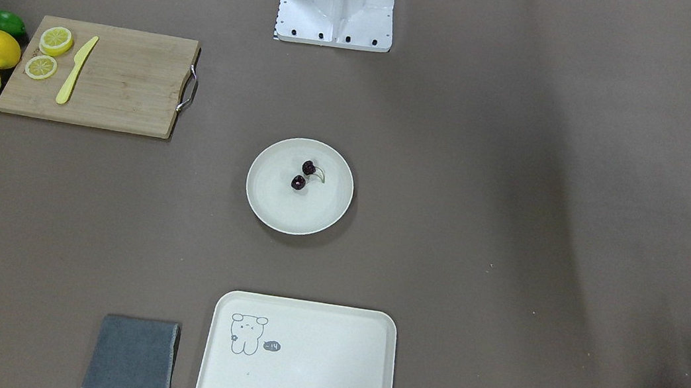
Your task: Place red cherry on plate
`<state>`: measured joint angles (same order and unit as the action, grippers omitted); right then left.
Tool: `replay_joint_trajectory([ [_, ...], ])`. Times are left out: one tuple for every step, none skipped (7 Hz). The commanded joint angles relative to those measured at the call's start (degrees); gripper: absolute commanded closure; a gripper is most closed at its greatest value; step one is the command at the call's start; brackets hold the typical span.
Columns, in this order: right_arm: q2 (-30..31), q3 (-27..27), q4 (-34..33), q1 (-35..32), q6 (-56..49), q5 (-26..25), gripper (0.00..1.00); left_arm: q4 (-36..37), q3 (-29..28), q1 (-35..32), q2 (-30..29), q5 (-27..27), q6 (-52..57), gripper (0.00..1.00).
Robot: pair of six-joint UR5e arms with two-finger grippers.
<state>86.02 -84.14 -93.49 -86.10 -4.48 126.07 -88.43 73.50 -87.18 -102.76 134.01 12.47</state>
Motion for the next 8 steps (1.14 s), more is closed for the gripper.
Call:
replay_joint_trajectory([
  [-0.1, 0.1, 0.1, -0.9, 0.0, -1.2, 0.0, -1.0, 0.1, -0.3, 0.0, -2.0, -0.3, 0.02],
  [0.0, 0.1, 0.1, -1.1, 0.2, -0.7, 0.0, -1.0, 0.1, -0.3, 0.0, -2.0, -0.6, 0.02],
  [-0.2, 0.0, 0.1, -2.1, 0.3, -0.1, 0.0, -1.0, 0.1, -0.8, -0.2, -1.8, -0.6, 0.02],
  [-0.3, -0.1, 0.1, -2.7, 0.4, 2.2, 0.0, -0.7, 0.1, -1.9, -0.5, -1.6, -0.6, 0.02],
  [-0.2, -0.1, 0.1, -2.7, 0.4, 3.4, 0.0, -0.3, 0.0, -2.3, -1.3, -1.6, -0.8, 0.02],
  [-0.1, -0.1, 0.1, -3.0, 0.4, 5.2, 0.0, -0.3, -0.1, -2.4, -1.4, -1.0, -0.9, 0.02],
  [0.1, -0.1, 0.1, -3.8, 0.4, 7.0, 0.0, -0.3, 0.0, -2.4, -1.4, -0.7, -0.9, 0.02],
  [0.1, -0.1, 0.1, -4.0, 0.4, 7.7, 0.0, -0.3, 0.0, -2.4, -1.4, -0.7, -0.9, 0.02],
])
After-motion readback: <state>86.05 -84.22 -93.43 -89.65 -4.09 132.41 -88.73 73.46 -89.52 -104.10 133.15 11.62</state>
